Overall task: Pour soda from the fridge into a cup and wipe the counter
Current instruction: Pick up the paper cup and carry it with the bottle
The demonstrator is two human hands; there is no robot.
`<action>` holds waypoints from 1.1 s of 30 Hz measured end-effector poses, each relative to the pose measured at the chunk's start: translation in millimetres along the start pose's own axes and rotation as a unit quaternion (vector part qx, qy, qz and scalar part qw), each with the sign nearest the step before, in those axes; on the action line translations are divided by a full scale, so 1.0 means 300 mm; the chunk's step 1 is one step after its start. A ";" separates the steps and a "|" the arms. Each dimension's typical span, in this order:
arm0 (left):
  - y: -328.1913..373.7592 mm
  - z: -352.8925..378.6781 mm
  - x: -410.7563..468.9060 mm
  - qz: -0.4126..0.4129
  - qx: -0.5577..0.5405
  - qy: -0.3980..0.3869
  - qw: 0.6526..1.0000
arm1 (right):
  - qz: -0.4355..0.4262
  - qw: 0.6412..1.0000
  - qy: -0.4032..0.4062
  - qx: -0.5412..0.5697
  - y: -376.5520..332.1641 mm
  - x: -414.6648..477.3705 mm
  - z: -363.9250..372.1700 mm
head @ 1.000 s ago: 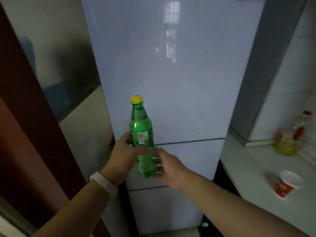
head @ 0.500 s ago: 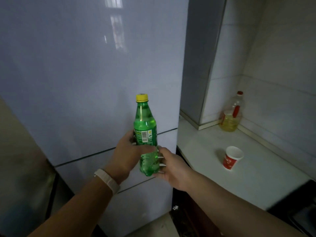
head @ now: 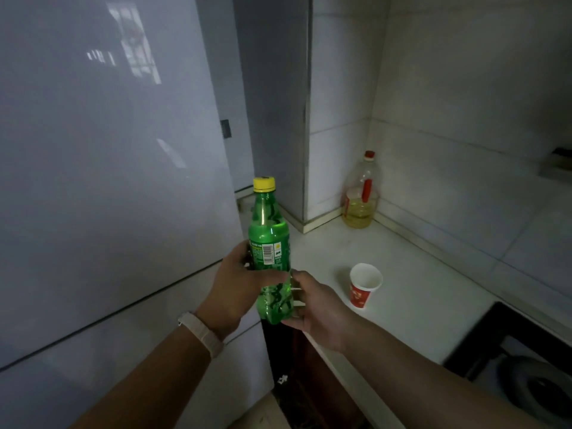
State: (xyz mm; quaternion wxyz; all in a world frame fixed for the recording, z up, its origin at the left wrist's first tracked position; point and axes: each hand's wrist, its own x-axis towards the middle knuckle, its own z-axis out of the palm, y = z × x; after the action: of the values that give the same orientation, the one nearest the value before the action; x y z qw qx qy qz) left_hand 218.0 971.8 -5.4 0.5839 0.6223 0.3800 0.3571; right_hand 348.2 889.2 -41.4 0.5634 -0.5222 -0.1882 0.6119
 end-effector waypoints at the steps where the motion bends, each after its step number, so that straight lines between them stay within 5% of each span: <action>1: -0.009 0.028 0.020 -0.004 -0.004 -0.003 1.000 | 0.003 1.000 0.006 0.004 -0.007 0.011 -0.027; 33: -0.405 0.381 0.541 -0.108 0.044 -0.163 0.980 | 0.074 0.967 0.235 0.070 0.117 0.347 -0.547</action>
State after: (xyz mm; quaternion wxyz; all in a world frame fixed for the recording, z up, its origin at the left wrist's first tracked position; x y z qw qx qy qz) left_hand 386.8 1067.6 -133.9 0.6449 0.6526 0.3601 0.1691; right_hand 489.4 912.3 -177.6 0.5804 -0.6233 0.0319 0.5231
